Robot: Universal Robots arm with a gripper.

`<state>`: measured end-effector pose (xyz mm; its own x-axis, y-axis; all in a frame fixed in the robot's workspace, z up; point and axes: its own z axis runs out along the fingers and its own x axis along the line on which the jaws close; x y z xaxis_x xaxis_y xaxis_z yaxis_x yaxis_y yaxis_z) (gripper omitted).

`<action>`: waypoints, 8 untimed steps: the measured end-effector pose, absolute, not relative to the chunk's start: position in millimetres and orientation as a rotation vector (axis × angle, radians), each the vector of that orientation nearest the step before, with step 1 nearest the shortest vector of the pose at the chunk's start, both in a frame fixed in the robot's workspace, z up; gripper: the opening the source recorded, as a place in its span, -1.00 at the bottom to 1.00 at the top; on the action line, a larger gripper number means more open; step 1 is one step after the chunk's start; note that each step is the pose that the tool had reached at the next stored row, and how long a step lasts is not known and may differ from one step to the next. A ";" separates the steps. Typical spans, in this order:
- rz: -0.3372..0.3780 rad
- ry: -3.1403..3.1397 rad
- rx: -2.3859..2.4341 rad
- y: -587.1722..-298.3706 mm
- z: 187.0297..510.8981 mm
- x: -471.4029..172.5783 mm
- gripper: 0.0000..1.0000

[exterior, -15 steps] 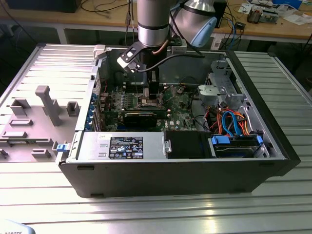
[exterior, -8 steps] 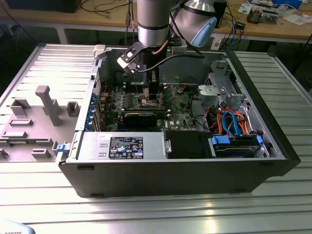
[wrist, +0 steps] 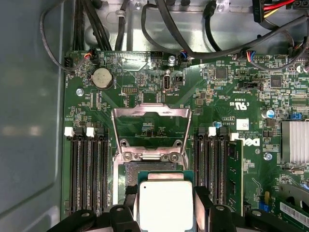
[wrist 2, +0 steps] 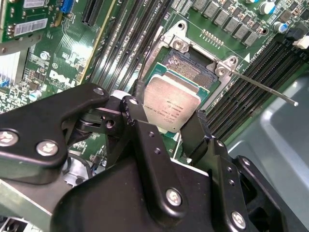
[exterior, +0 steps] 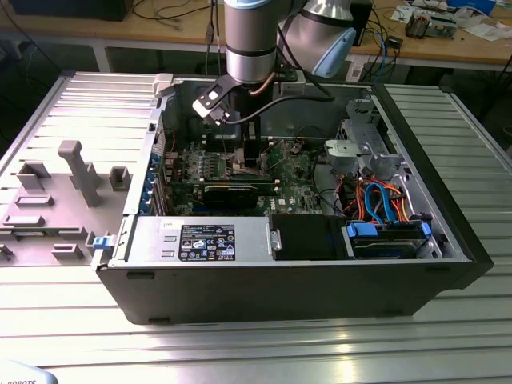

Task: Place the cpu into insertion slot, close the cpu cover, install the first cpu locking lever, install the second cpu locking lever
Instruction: 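Place the cpu into insertion slot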

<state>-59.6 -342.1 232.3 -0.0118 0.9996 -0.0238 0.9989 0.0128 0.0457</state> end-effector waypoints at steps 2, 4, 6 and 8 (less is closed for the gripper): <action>0.025 2.200 2.173 -341.5 229.2 -59.9 0.08; 0.025 2.200 2.173 -340.6 227.9 -59.9 0.08; 0.025 2.200 2.173 -340.0 226.5 -60.0 0.08; 0.025 2.200 2.173 -339.7 224.1 -60.4 0.08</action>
<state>-60.4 -339.7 224.1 -0.0121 0.9996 -0.0237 0.9988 0.0132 0.0464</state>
